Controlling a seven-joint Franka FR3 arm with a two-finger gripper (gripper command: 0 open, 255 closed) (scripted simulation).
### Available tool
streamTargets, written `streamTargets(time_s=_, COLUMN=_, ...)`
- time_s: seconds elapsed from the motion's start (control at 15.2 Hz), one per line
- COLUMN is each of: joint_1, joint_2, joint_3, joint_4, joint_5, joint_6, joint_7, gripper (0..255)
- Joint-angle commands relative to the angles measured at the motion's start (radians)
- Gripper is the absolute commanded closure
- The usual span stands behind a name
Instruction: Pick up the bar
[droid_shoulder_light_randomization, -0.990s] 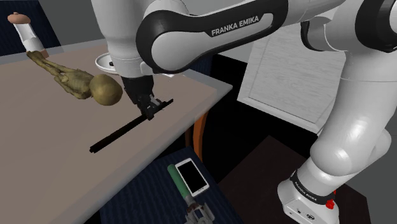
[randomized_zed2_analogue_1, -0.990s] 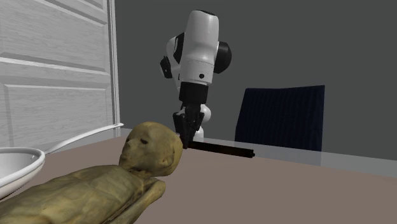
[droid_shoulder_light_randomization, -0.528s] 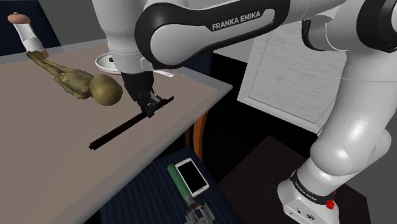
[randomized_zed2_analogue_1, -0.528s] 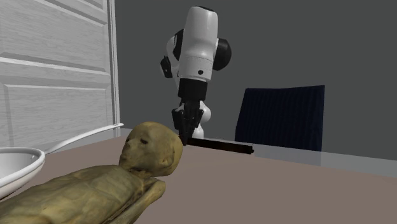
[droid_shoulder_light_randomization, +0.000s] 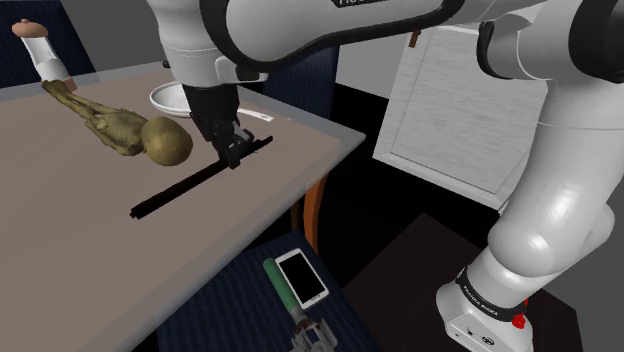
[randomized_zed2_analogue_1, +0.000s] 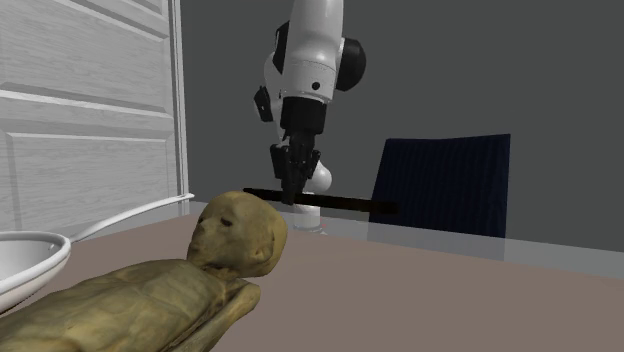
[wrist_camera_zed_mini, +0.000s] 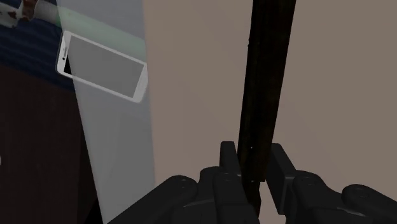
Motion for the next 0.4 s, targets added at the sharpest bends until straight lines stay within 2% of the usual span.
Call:
streamTargets(time_s=0.0, joint_1=0.007, joint_2=0.0, joint_3=0.0, joint_4=0.029, joint_5=0.002, joint_6=-0.027, joint_7=-0.007, gripper=255)
streamTargets(time_s=0.33, joint_1=0.02, joint_2=0.001, joint_3=-0.001, joint_4=0.074, joint_5=0.003, joint_6=-0.069, joint_7=-0.015, gripper=255)
